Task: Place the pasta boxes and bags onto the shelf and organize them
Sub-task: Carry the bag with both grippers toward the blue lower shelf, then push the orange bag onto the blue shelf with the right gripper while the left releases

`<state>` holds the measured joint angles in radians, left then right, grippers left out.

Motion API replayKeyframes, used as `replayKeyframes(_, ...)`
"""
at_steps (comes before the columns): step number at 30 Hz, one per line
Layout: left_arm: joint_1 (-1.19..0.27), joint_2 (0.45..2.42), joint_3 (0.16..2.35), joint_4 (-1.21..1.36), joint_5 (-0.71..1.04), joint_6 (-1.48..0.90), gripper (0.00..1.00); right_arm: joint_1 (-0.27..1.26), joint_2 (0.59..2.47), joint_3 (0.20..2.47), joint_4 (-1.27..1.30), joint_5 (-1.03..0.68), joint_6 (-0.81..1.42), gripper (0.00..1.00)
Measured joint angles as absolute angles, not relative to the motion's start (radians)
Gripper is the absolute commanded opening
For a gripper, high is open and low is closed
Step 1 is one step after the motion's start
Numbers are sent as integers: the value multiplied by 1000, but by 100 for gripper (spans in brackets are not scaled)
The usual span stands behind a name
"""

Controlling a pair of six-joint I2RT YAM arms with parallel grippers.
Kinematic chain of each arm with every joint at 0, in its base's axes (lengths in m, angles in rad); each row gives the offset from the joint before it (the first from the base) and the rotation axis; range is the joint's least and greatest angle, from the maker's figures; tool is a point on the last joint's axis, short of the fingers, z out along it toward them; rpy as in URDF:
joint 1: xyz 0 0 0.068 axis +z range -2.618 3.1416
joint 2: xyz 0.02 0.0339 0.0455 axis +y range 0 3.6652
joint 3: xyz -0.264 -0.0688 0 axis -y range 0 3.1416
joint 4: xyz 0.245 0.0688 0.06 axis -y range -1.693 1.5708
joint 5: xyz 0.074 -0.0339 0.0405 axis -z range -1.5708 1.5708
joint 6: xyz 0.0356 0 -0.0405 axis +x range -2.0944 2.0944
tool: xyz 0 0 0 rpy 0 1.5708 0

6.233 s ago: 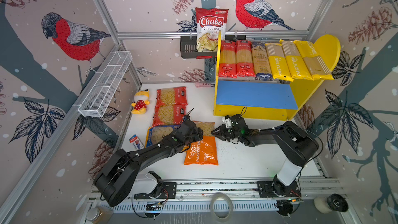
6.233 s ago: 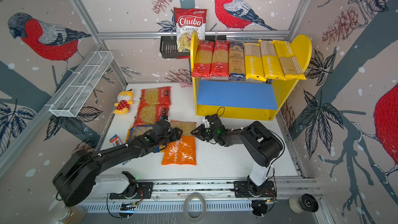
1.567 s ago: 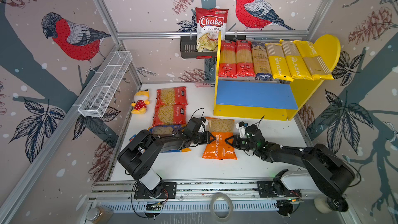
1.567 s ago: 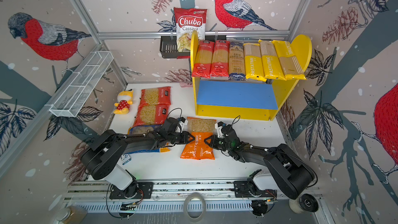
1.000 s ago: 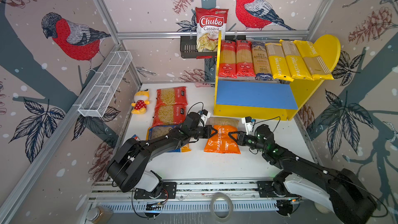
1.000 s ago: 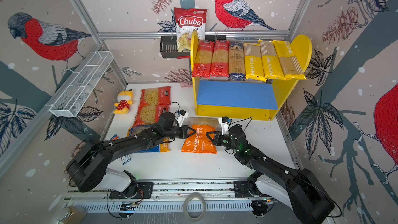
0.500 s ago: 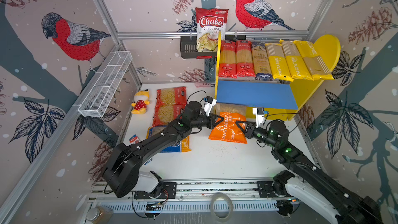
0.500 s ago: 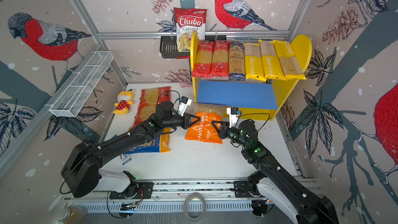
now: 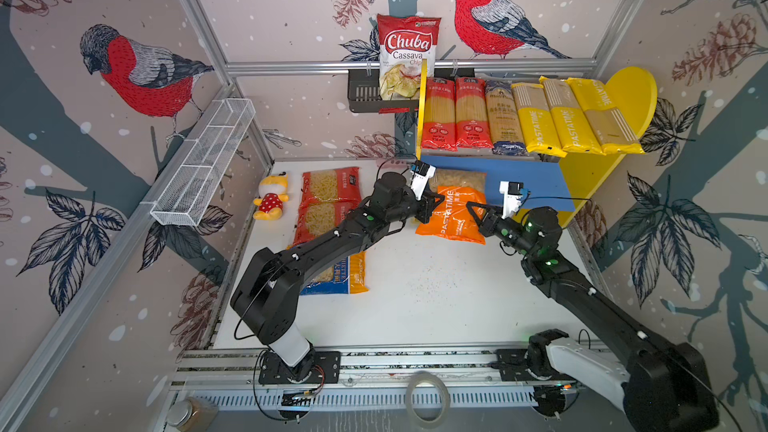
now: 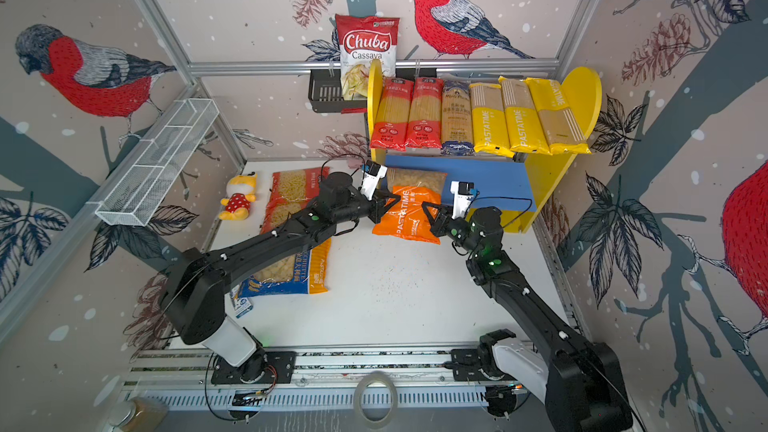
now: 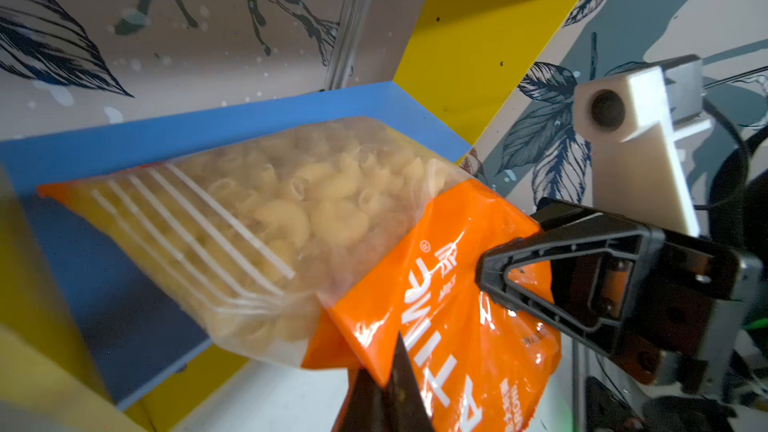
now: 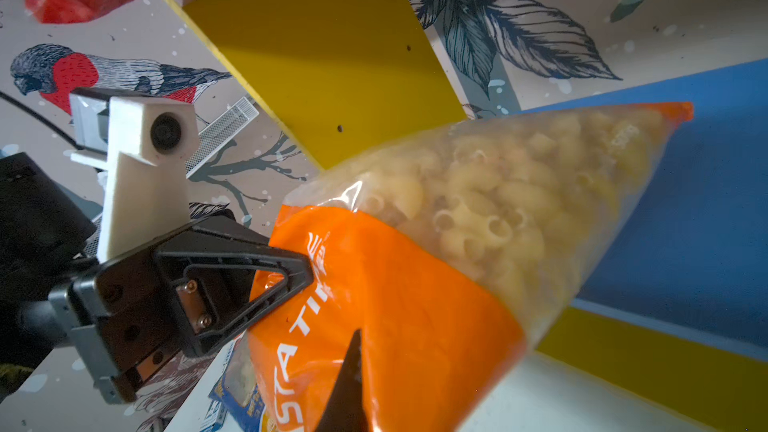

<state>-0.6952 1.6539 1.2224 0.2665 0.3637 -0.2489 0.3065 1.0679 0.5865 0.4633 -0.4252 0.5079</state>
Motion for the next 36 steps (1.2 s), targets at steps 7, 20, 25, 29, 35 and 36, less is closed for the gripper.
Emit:
replayKeyframes(7, -694, 1744, 1276, 332, 263, -155, 0, 278, 1217, 636, 562, -403, 498, 5)
replayKeyframes(20, -657, 1810, 1254, 399, 185, -158, 32, 228, 1423, 709, 588, -285, 591, 4)
replayKeyframes(25, -652, 1734, 1172, 400, 182, -187, 33, 215, 1470, 777, 535, -307, 662, 5)
replayKeyframes(29, -652, 1648, 1080, 410, 180, -216, 33, 222, 1542, 889, 471, -354, 706, 6)
replayKeyframes(35, -652, 1535, 978, 421, 175, -249, 33, 243, 1651, 1029, 381, -410, 675, 22)
replayKeyframes(36, -652, 1524, 966, 422, 173, -258, 33, 244, 1668, 1046, 368, -421, 665, 30)
